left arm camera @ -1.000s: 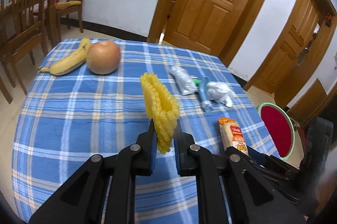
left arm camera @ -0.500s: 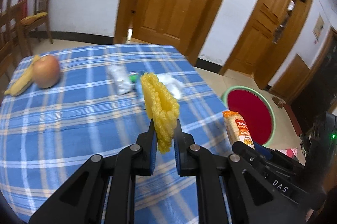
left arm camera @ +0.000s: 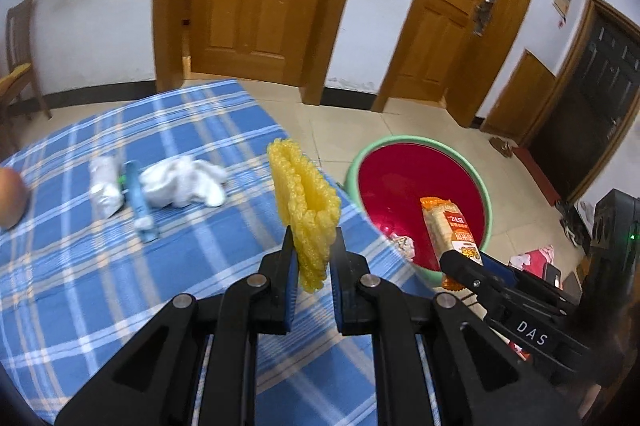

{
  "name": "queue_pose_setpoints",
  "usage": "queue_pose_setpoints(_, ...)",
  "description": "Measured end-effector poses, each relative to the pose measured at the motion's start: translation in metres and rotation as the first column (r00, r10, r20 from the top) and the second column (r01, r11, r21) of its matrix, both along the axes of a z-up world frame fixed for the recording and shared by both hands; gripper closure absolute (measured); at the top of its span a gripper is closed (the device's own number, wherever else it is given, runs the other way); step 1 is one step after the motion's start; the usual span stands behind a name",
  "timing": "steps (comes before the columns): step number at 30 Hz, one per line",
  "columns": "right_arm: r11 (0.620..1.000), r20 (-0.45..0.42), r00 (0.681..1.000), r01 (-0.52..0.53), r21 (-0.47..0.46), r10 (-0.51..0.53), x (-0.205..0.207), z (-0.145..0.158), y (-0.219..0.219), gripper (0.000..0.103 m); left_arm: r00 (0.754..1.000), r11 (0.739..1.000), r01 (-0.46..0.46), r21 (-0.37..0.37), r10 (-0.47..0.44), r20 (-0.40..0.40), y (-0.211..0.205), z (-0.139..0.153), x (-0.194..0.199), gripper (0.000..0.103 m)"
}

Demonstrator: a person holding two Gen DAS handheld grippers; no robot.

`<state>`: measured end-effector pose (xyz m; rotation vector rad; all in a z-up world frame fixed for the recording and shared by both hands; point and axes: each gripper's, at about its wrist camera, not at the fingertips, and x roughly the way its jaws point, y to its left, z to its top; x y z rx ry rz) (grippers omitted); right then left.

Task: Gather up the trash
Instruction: 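Carry the snack bag and foam net over the bucket and release both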

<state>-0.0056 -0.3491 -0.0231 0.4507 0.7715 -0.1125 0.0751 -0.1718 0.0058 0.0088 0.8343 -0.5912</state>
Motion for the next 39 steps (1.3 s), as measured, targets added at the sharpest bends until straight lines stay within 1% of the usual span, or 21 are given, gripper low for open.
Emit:
queue_pose_setpoints(7, 0.998, -0.021, 0.998, 0.055, 0.025, -0.054, 0.001, -0.015, -0.03, 0.059, 0.998, 0.998, 0.059, 0.033, -0.059, 0.007, -0.043, -0.006, 0.008, 0.09)
queue_pose_setpoints(13, 0.995, -0.048, 0.995, 0.094, 0.043, -0.091, 0.003, -0.029, -0.051, 0.058, 0.994, 0.992, 0.112, 0.051, -0.111, -0.017, -0.077, -0.018, 0.015, 0.09)
queue_pose_setpoints(17, 0.992, -0.05, 0.992, 0.119, 0.045, -0.117, 0.001, -0.035, -0.065, 0.057, 0.99, 0.988, 0.141, 0.057, -0.139, -0.026, -0.097, -0.025, 0.018, 0.09)
queue_pose_setpoints(25, 0.984, -0.029, 0.986, 0.168, 0.061, -0.166, -0.011, -0.034, -0.082, 0.057, 0.984, 0.982, 0.178, 0.063, -0.177, -0.028, -0.122, -0.031, 0.018, 0.09)
queue_pose_setpoints(28, 0.982, -0.022, 0.984, 0.18, 0.061, -0.179, -0.015, -0.031, -0.082, 0.057, 0.983, 0.981, 0.183, 0.07, -0.182, -0.017, -0.128, -0.03, 0.017, 0.089)
queue_pose_setpoints(29, 0.981, -0.02, 0.983, 0.183, 0.062, -0.183, -0.015, -0.03, -0.083, 0.056, 0.982, 0.98, 0.187, 0.072, -0.187, -0.014, -0.129, -0.029, 0.017, 0.085)
queue_pose_setpoints(30, 0.98, -0.019, 0.982, 0.188, 0.065, -0.187, -0.015, -0.031, -0.084, 0.056, 0.982, 0.979, 0.191, 0.071, -0.19, -0.012, -0.13, -0.029, 0.016, 0.075)
queue_pose_setpoints(33, 0.978, -0.018, 0.98, 0.197, 0.072, -0.197, -0.017, -0.031, -0.086, 0.056, 0.981, 0.979, 0.193, 0.074, -0.194, 0.015, -0.131, -0.024, 0.013, 0.059)
queue_pose_setpoints(36, 0.977, -0.016, 0.98, 0.2, 0.074, -0.199, -0.02, -0.029, -0.086, 0.056, 0.982, 0.98, 0.179, 0.089, -0.183, 0.036, -0.13, -0.02, 0.012, 0.05)
queue_pose_setpoints(39, 0.977, -0.012, 0.98, 0.198, 0.074, -0.198, -0.021, -0.028, -0.085, 0.055, 0.985, 0.983, 0.164, 0.086, -0.167, 0.034, -0.126, -0.018, 0.012, 0.05)
